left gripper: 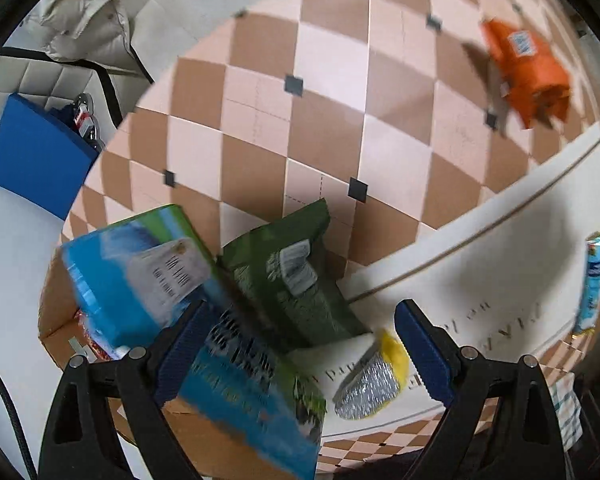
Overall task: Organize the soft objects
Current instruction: 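Grasp the green bag with left gripper while right grasps the orange snack bag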
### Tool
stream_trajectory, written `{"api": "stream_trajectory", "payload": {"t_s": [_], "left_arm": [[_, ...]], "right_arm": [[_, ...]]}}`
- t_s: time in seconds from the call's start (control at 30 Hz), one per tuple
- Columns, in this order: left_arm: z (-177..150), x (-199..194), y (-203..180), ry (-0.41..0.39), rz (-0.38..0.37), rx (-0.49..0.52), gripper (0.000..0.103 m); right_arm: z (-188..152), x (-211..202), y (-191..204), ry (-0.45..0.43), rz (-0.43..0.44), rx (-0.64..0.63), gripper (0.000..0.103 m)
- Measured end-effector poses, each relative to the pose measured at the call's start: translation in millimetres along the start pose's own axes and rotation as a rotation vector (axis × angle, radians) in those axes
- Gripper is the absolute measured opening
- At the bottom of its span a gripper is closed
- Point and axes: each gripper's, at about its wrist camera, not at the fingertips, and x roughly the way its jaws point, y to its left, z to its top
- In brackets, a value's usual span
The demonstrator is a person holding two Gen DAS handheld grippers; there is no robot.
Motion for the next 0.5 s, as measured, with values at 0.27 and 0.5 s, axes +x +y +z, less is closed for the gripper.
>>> {"api": "stream_trajectory", "payload": {"t_s": [0.27,0.5], "left_arm": [[8.4,37.7,-5.4,0.066,0.044,-0.009,0.094],[0.5,53.9,-8.7,0.099,-0.011,-0.009,0.092]], "right_arm": [[27.2,31.3,-1.0,0.036,-0.014,-0.042,0.103],[69.9,74.0,13.6,0.107,-0.012,-0.062,0.103]]}}
